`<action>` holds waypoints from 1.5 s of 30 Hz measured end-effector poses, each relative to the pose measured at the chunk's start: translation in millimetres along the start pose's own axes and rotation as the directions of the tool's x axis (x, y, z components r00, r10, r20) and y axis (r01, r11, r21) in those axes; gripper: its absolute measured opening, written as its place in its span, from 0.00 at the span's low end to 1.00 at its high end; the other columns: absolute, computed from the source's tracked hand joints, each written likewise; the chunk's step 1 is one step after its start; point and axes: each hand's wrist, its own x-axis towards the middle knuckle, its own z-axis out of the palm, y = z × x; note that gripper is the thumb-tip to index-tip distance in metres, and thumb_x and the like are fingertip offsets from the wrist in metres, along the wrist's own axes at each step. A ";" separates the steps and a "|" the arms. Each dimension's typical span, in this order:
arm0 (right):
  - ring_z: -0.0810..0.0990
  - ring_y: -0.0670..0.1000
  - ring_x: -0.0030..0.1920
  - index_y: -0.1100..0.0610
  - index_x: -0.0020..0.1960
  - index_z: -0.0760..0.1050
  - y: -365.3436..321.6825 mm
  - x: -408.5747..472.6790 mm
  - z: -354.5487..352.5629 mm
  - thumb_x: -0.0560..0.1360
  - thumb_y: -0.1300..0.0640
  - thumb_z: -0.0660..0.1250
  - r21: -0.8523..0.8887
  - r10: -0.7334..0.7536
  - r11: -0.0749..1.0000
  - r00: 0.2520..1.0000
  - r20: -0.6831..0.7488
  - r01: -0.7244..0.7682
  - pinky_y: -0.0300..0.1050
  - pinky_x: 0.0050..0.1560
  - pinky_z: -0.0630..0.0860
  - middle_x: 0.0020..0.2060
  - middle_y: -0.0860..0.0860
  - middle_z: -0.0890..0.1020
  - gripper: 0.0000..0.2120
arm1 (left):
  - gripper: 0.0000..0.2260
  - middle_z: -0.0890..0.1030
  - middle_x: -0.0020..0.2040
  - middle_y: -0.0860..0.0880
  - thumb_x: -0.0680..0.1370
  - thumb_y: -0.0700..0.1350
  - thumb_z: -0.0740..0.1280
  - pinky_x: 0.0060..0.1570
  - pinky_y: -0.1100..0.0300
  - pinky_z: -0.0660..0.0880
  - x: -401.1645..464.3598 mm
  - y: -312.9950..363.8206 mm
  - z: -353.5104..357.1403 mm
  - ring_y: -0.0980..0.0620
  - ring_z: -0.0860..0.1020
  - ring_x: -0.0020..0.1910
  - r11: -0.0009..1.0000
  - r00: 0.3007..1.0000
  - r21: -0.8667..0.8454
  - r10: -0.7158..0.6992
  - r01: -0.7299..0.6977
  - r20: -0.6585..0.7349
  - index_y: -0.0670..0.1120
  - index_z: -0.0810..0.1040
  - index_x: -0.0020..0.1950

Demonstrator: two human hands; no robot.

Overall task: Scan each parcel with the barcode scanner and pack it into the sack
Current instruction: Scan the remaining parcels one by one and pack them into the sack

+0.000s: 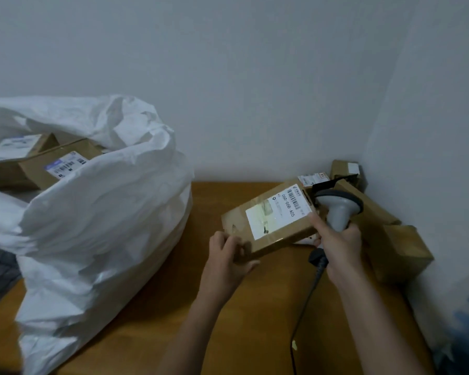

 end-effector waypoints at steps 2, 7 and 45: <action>0.83 0.51 0.41 0.53 0.56 0.71 -7.6 0.4 -7.0 0.67 0.53 0.79 -0.043 -0.056 0.997 0.998 0.017 0.057 0.41 0.32 0.78 0.46 0.53 0.81 0.24 | 0.33 0.59 0.60 0.59 0.68 0.65 0.71 0.56 0.65 0.71 3.4 1.9 -4.5 0.55 0.66 0.64 0.971 0.977 -0.160 -0.158 0.180 0.140 0.53 0.68 0.67; 0.80 0.51 0.34 0.56 0.56 0.72 -24.0 3.4 -17.0 0.67 0.50 0.79 -0.156 -0.153 0.974 0.986 0.073 0.163 0.46 0.33 0.78 0.44 0.57 0.82 0.24 | 0.44 0.60 0.77 0.50 0.70 0.58 0.74 0.63 0.56 0.65 17.3 13.3 -17.3 0.47 0.61 0.75 0.686 0.783 -0.421 -0.370 0.593 0.499 0.54 0.52 0.79; 0.74 0.49 0.30 0.59 0.51 0.77 -151.5 -90.1 -19.9 0.83 0.47 0.56 -0.288 -0.259 0.861 0.849 0.460 0.419 0.41 0.29 0.71 0.33 0.55 0.77 0.18 | 0.20 0.77 0.61 0.41 0.79 0.42 0.68 0.56 0.49 0.79 32.0 19.0 9.1 0.45 0.78 0.57 0.222 0.632 -0.626 -0.527 0.748 0.568 0.38 0.68 0.69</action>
